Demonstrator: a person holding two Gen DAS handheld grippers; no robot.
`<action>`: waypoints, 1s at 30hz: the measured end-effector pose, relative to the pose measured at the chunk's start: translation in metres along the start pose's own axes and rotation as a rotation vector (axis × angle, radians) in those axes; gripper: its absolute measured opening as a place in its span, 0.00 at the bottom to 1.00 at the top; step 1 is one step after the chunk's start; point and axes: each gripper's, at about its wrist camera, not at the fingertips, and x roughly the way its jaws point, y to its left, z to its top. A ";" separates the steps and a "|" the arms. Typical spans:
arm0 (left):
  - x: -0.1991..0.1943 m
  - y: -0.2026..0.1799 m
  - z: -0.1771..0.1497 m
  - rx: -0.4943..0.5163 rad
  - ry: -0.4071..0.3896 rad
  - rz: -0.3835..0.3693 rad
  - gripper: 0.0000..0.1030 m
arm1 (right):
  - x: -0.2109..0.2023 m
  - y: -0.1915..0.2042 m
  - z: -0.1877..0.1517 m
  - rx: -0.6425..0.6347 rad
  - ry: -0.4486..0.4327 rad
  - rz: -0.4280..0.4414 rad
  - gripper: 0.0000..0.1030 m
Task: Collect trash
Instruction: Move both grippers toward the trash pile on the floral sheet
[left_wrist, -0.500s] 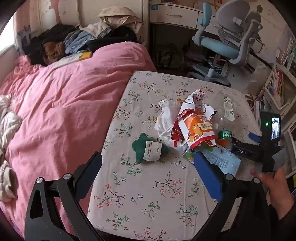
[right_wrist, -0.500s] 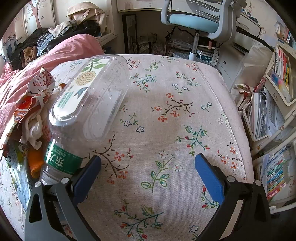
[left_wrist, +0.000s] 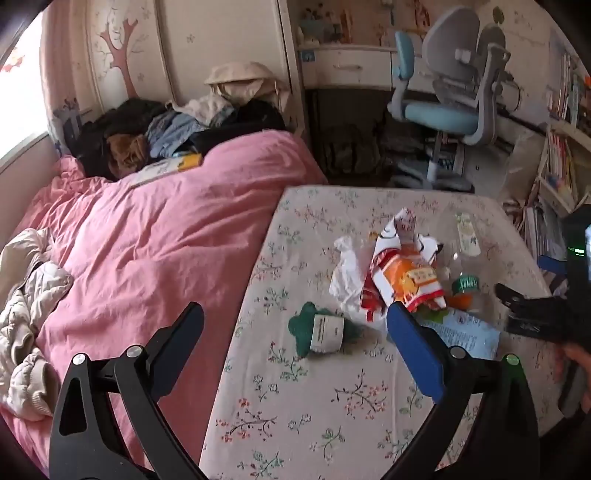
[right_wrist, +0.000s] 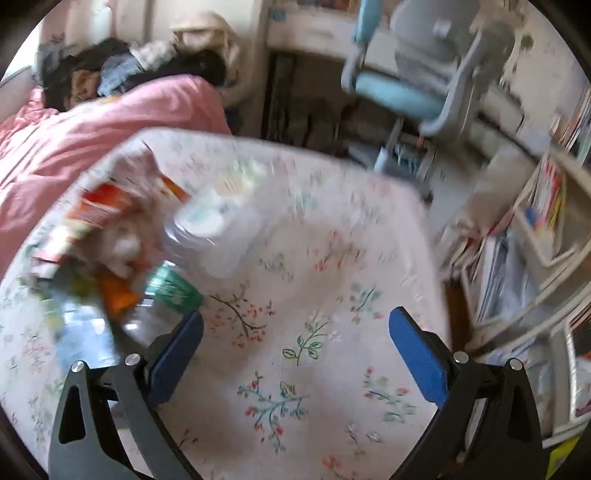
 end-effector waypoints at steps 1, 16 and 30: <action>0.002 0.001 0.001 0.005 0.013 0.000 0.93 | -0.016 0.003 0.000 0.001 -0.042 0.007 0.94; 0.016 0.016 -0.004 -0.088 0.115 -0.046 0.93 | -0.077 0.028 -0.007 -0.034 -0.195 0.169 0.94; 0.019 0.012 -0.006 -0.088 0.137 -0.068 0.93 | -0.078 0.016 -0.009 0.029 -0.173 0.211 0.94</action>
